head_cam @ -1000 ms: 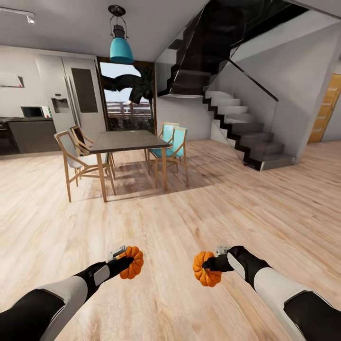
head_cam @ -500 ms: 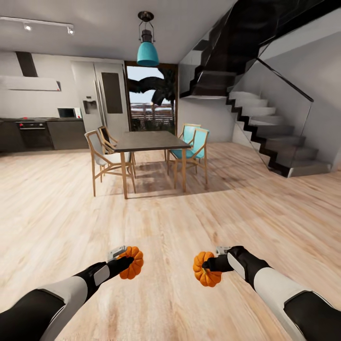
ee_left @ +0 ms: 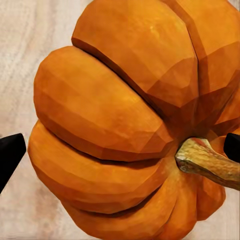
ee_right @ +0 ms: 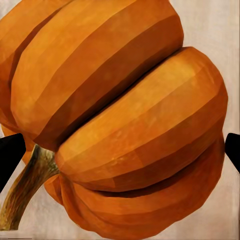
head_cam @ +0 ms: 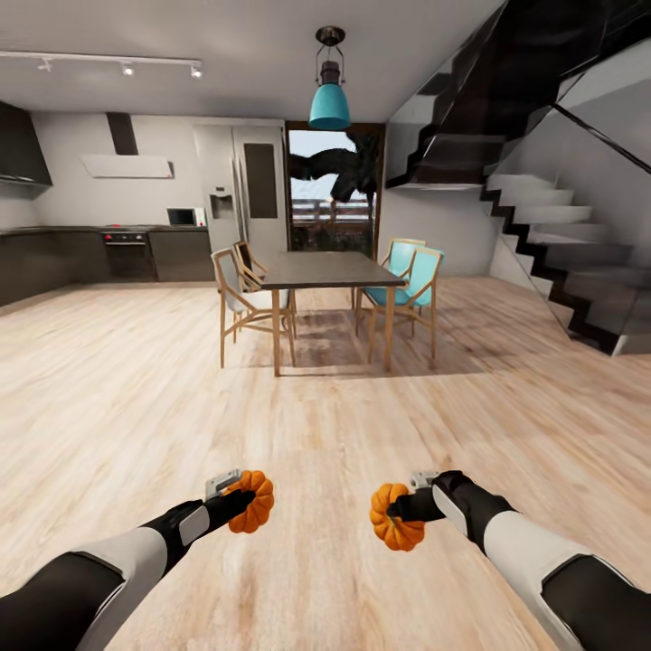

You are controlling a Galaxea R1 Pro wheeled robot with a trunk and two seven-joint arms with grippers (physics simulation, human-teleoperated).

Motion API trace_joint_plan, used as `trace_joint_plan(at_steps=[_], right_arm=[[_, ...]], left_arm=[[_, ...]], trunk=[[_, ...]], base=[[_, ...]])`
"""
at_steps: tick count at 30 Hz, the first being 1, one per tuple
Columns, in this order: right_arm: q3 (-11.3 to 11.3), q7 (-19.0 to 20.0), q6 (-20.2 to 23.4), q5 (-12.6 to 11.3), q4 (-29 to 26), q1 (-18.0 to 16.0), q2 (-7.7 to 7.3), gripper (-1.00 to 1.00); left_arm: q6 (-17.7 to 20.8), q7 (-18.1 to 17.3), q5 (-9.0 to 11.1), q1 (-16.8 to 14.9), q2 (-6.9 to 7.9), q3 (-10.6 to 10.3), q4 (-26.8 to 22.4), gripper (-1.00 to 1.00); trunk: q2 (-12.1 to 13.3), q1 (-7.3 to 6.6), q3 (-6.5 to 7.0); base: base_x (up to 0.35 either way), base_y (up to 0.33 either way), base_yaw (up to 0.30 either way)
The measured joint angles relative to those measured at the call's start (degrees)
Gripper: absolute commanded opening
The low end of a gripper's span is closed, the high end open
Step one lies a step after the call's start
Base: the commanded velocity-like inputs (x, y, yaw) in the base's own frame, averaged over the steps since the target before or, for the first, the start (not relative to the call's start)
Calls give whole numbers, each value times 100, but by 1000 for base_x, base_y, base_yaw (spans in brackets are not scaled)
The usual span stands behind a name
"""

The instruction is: Place each of the two pumpkins and all three candles from the living room inside a cabinet in the living room (use any cabinet), then make sure every cabinet is closed, and position the cauldron so it is next to a table in the living room.

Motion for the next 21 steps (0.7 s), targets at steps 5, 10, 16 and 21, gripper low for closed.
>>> trace_joint_plan(at_steps=[5, 10, 16, 21], right_arm=[[177, 0, -3, 3, 0, 0, 0, -100], [191, 0, -3, 0, 3, 0, 0, -100], [192, -3, -3, -1, 1, -1, 0, -100], [192, -4, -3, 0, -1, -1, 0, -100]], left_arm=[[0, 2, 0, -1, 1, -1, 0, -100], [1, 2, 0, 0, -4, -1, 0, -100], [2, 2, -3, -1, -4, -1, 0, -100], [3, 3, -3, 0, -4, -2, 0, -100]], trunk=[[0, 0, 0], [0, 0, 0], [0, 0, 0], [0, 0, 0]], base=[[0, 0, 290], [0, 0, 290], [0, 0, 289], [0, 0, 289]])
